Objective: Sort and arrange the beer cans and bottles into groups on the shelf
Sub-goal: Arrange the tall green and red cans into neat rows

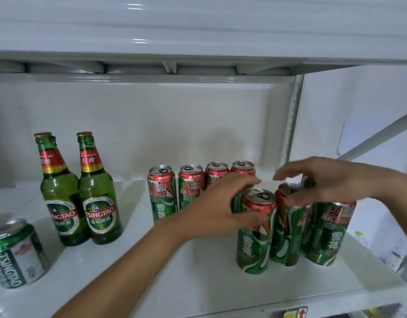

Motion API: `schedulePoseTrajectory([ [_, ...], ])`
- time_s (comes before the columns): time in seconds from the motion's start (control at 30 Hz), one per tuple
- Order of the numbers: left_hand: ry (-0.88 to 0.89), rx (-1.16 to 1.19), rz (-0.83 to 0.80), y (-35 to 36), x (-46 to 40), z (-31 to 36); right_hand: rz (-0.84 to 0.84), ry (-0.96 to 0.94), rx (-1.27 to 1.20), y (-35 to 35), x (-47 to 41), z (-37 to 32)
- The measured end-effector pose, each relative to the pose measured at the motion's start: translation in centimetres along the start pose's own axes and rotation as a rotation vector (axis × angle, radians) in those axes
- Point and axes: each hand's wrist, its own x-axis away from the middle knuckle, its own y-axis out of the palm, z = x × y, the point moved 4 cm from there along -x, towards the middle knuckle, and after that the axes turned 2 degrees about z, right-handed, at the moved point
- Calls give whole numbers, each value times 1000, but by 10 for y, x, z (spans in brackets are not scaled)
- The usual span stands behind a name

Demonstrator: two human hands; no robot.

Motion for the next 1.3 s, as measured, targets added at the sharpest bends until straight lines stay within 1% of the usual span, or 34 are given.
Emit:
schedulePoseTrajectory([
  [0.07, -43, 75, -8, 14, 0, -3, -15, 35, -3, 6, 8, 2],
  [0.13, -89, 224, 9, 19, 2, -5, -20, 19, -23, 11, 11, 1],
  [0.17, -109, 278, 30, 19, 4, -6, -30, 14, -8, 12, 11, 0],
  [0.23, -124, 303, 103, 17, 7, -7, -27, -4, 39, 13, 11, -6],
  [0.37, -154, 296, 219, 2, 20, -12, 12, -55, 59, 12, 10, -25],
  [0.47, -212, 210, 321, -22, 38, -22, 50, -94, 52, 14, 5, -45],
  [0.6, -313, 207, 506, -61, 73, -37, 222, -142, 8, 21, -14, -79],
  [0.7, -413, 129, 600, -83, 101, -56, 281, -161, -27, 37, -36, -106],
  [0.87, -519, 35, 679, -95, 133, -73, 323, -156, 11, 69, -68, -145],
  [1.03, -529, 66, 720, -96, 139, -86, 398, -158, 50, 79, -79, -169],
  [1.17, -506, 51, 730, -92, 133, -88, 446, -112, 86, 80, -81, -176],
  [1.3, -484, 69, 758, -87, 129, -86, 507, -80, 39, 87, -81, -171],
])
